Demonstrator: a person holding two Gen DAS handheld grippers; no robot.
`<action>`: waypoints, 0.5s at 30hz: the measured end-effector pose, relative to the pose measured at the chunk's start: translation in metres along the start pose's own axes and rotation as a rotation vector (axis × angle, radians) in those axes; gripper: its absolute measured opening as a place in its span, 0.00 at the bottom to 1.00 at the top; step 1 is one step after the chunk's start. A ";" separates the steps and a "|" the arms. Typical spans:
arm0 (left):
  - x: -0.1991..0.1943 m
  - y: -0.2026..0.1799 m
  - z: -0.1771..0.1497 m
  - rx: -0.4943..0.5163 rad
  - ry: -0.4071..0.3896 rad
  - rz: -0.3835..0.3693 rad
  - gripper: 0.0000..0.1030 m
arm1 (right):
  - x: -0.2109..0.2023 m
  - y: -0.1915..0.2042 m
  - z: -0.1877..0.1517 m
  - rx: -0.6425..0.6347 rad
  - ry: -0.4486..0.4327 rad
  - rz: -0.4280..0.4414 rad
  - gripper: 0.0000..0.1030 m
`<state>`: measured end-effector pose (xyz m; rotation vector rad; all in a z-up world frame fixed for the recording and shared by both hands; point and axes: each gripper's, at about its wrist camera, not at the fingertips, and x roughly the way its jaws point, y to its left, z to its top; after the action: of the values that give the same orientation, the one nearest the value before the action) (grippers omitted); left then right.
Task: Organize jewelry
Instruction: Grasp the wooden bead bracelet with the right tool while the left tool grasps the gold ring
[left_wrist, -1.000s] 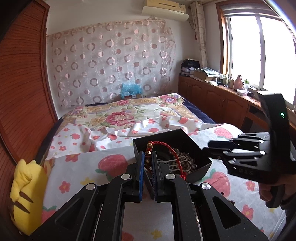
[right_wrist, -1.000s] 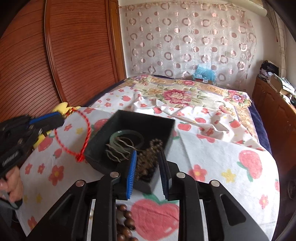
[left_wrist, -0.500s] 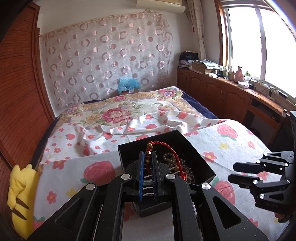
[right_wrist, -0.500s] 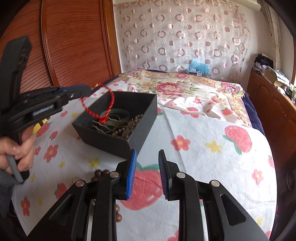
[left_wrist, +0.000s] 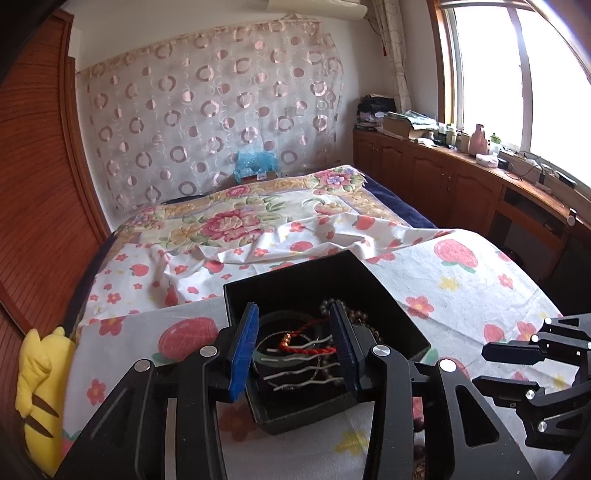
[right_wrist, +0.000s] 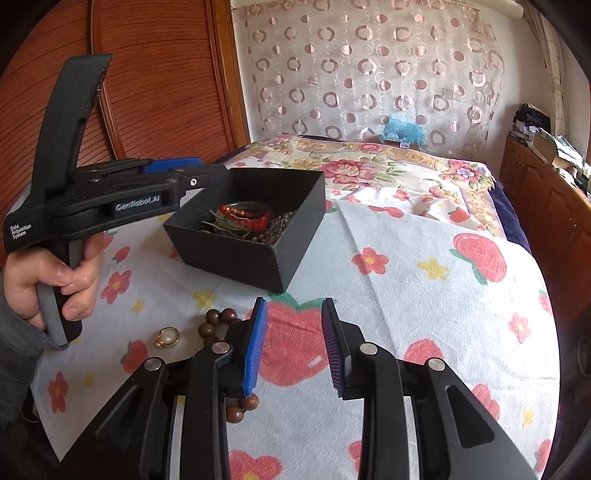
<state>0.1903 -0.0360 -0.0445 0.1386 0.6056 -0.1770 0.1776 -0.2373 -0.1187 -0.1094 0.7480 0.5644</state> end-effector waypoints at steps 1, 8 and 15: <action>-0.001 0.000 -0.002 0.003 0.004 -0.001 0.42 | -0.001 0.001 -0.001 -0.001 0.001 0.003 0.32; -0.021 0.002 -0.024 0.011 0.015 -0.026 0.73 | -0.002 0.010 -0.013 -0.025 0.035 0.019 0.32; -0.032 0.002 -0.055 0.022 0.064 -0.048 0.89 | 0.001 0.020 -0.019 -0.035 0.064 0.045 0.32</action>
<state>0.1349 -0.0198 -0.0709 0.1515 0.6707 -0.2264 0.1562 -0.2255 -0.1318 -0.1441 0.8041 0.6193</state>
